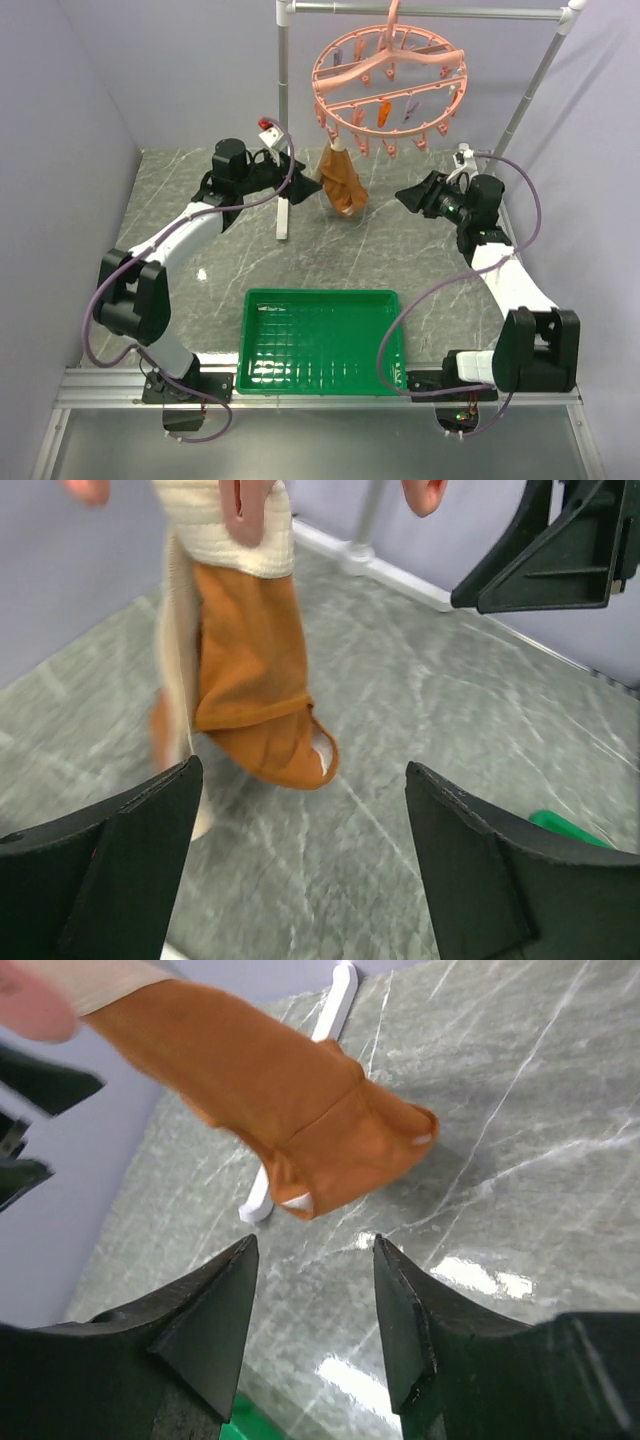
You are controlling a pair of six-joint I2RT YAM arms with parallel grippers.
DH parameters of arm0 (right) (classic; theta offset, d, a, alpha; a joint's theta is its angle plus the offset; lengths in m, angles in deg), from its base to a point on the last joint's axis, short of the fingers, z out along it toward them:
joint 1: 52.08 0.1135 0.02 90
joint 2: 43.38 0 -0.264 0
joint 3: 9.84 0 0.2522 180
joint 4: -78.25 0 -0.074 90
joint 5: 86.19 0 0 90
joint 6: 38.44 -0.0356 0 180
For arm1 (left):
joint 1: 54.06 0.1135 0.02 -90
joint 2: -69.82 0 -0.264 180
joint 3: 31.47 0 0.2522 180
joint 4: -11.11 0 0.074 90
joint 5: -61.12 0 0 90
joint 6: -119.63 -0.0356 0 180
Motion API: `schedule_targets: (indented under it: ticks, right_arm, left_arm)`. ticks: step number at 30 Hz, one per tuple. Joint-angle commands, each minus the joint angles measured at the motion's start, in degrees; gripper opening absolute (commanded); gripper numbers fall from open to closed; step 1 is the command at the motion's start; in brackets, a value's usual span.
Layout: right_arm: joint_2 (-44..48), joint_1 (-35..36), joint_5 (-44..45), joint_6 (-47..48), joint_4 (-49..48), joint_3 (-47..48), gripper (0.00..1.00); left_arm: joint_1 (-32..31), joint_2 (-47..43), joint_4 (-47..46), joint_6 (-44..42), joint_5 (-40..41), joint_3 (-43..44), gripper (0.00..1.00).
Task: Clip the underwear to the hanger
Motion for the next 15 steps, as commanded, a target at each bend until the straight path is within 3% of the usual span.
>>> schedule_targets:
  ticks: [1, 10, 15]
  right_arm:
    - [-4.23, 0.81, -0.56, -5.50, -10.52, 1.41, 0.56]
    - [-10.40, 6.16, 2.25, -9.56, -17.56, 2.81, 0.55]
    - [-9.61, 8.02, 3.22, -8.41, -16.07, 3.60, 0.55]
  left_arm:
    - [-0.38, -5.62, 1.68, 0.18, 8.43, -0.97, 0.88]
    - [-3.63, -6.94, 2.13, 4.75, 10.53, -4.66, 0.86]
    - [-6.35, -2.47, 2.12, 5.19, 24.40, -1.26, 0.89]
